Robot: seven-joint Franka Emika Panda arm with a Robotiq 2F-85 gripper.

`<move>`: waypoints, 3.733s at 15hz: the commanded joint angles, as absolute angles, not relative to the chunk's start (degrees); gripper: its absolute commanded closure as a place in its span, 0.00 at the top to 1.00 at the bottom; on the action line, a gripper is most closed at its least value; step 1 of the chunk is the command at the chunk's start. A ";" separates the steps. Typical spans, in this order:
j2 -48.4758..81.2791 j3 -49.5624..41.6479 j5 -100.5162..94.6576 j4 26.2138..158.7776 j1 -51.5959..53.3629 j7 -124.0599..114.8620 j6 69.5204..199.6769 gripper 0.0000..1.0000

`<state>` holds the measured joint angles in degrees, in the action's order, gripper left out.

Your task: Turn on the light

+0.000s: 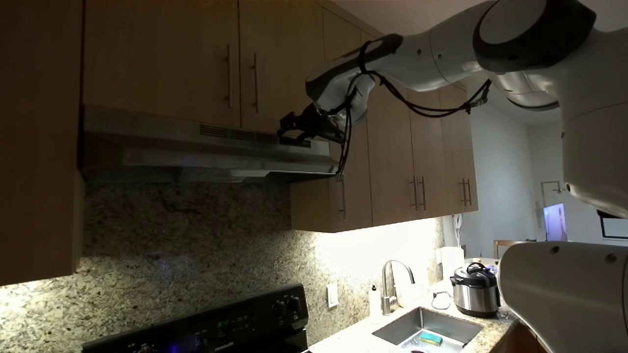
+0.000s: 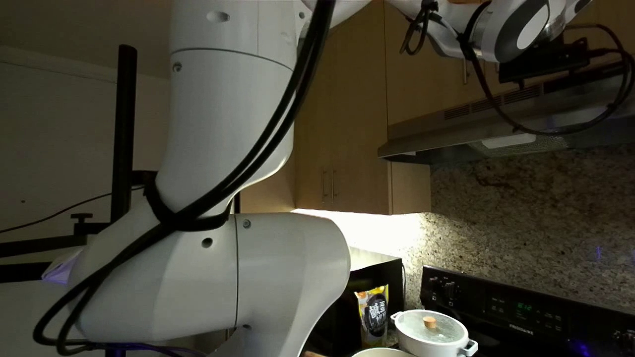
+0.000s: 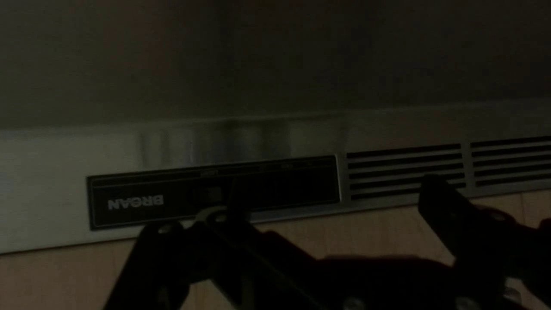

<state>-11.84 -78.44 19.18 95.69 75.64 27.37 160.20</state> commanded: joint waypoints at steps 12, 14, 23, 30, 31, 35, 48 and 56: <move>-19.68 -96.47 -2.12 88.90 97.10 19.49 159.34 1.00; -21.86 -98.47 -6.27 87.13 100.38 18.11 158.79 1.00; -29.59 -101.91 -14.68 77.69 111.16 16.61 152.47 1.00; -31.26 -102.33 -15.81 74.52 113.79 14.77 147.18 1.00; -31.54 -102.30 -16.02 74.35 114.22 14.54 146.67 1.00; -32.17 -102.28 -16.44 74.23 115.45 13.74 144.76 1.00; -31.30 -102.01 -16.08 74.97 114.98 11.06 143.51 1.00; -22.70 -98.09 -15.69 80.62 105.88 8.44 146.94 1.00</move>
<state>-27.76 -100.74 -14.58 76.38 110.13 12.74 143.87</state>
